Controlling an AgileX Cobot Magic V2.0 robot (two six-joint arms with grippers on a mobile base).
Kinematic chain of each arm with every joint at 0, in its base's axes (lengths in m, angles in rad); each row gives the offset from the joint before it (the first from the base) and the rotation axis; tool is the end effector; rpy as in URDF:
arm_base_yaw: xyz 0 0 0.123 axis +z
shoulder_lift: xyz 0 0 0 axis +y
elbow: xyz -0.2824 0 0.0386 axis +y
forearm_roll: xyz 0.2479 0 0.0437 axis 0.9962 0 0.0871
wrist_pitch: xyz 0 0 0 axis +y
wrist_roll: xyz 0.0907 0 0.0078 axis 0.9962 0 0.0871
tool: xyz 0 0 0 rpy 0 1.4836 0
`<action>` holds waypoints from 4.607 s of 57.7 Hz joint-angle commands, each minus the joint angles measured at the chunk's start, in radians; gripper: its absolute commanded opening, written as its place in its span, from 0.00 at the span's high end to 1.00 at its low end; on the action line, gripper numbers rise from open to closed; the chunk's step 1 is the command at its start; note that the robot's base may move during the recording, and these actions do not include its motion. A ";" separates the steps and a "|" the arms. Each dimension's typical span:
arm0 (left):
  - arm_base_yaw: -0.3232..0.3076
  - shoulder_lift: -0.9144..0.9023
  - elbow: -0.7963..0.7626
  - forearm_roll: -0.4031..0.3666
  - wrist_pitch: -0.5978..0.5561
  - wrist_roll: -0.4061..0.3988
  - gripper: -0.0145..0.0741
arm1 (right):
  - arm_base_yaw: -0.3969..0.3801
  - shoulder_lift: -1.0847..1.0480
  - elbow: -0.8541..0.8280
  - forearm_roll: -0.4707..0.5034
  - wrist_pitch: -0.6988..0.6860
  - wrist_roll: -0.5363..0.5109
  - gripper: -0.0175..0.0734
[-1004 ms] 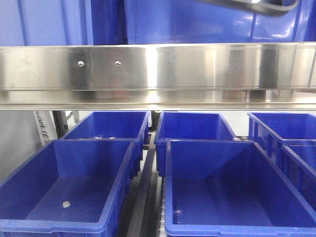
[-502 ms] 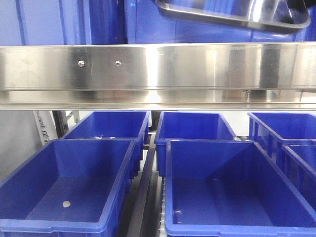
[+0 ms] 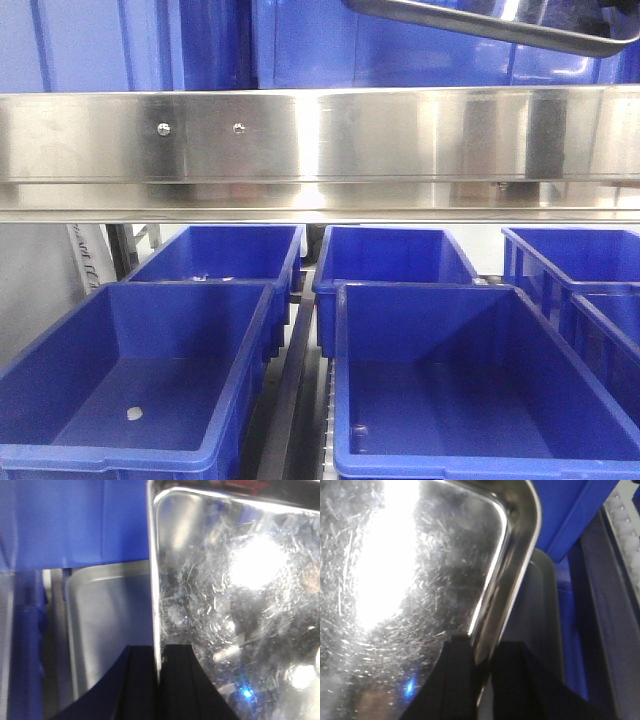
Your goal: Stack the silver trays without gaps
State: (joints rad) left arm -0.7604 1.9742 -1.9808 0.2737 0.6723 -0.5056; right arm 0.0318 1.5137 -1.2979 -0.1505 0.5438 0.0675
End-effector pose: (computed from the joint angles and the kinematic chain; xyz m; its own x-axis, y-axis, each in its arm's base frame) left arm 0.3511 -0.3127 0.3651 -0.5333 0.1191 -0.8375 0.4422 0.8832 -0.1560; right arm 0.3452 0.0039 0.3405 -0.6192 -0.0811 -0.7810 -0.0089 0.9953 -0.0962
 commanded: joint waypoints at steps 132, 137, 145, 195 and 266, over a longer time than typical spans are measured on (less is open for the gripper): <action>-0.021 -0.089 -0.409 0.191 0.355 0.166 0.83 | 0.010 -0.559 0.013 -0.023 0.125 -0.051 0.88; -0.023 -0.128 -0.407 0.242 0.355 0.184 0.83 | 0.010 -0.663 0.065 -0.020 0.099 -0.051 0.88; -0.023 -0.173 -0.406 0.250 0.365 0.219 0.83 | 0.010 -0.807 0.155 -0.020 0.077 -0.051 0.88; -0.025 -0.648 0.047 0.184 0.142 0.293 0.84 | 0.010 -1.072 0.276 0.011 0.098 -0.051 0.88; -0.013 -1.823 1.237 0.189 -0.070 0.278 0.84 | 0.010 -1.070 0.553 0.450 -0.062 -0.165 0.88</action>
State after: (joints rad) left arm -0.7753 0.1558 -0.7458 0.4694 0.6090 -0.2199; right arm 0.0418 0.4474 -0.7475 0.2975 0.5100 -0.0861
